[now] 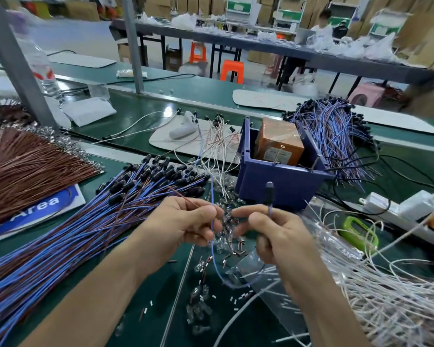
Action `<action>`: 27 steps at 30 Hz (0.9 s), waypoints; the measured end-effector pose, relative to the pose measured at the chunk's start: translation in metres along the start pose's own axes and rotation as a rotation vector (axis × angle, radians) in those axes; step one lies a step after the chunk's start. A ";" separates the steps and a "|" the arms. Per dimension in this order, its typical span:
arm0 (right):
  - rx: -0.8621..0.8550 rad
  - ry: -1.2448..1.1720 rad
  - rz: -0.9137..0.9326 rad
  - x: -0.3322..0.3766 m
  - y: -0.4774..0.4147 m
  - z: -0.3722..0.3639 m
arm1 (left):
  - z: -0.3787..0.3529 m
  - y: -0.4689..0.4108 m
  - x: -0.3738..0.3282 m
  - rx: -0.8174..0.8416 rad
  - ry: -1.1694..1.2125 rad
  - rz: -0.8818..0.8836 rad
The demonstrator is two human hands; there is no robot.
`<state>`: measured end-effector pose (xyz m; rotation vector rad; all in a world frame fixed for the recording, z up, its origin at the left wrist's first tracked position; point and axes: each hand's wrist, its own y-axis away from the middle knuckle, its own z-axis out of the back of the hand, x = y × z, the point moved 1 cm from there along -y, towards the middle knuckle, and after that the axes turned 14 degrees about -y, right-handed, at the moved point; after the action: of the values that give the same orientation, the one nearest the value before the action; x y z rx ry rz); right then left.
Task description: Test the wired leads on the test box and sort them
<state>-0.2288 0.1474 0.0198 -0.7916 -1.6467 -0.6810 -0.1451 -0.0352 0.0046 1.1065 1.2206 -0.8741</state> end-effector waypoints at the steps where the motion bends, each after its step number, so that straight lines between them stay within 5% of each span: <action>1: 0.043 -0.010 -0.004 0.000 0.002 -0.004 | -0.003 0.001 0.000 0.030 -0.019 -0.003; 16: 0.084 -0.171 -0.018 -0.016 0.004 -0.022 | -0.012 0.011 0.002 0.431 -0.006 0.039; 20: 0.107 0.032 0.099 -0.019 0.006 -0.024 | -0.008 0.012 0.002 0.451 -0.204 -0.015; 27: 0.132 -0.038 0.070 -0.020 0.010 -0.024 | -0.006 0.014 -0.001 0.455 -0.418 -0.058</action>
<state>-0.2039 0.1315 0.0055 -0.7672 -1.6718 -0.5050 -0.1337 -0.0259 0.0082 1.1668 0.7250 -1.3940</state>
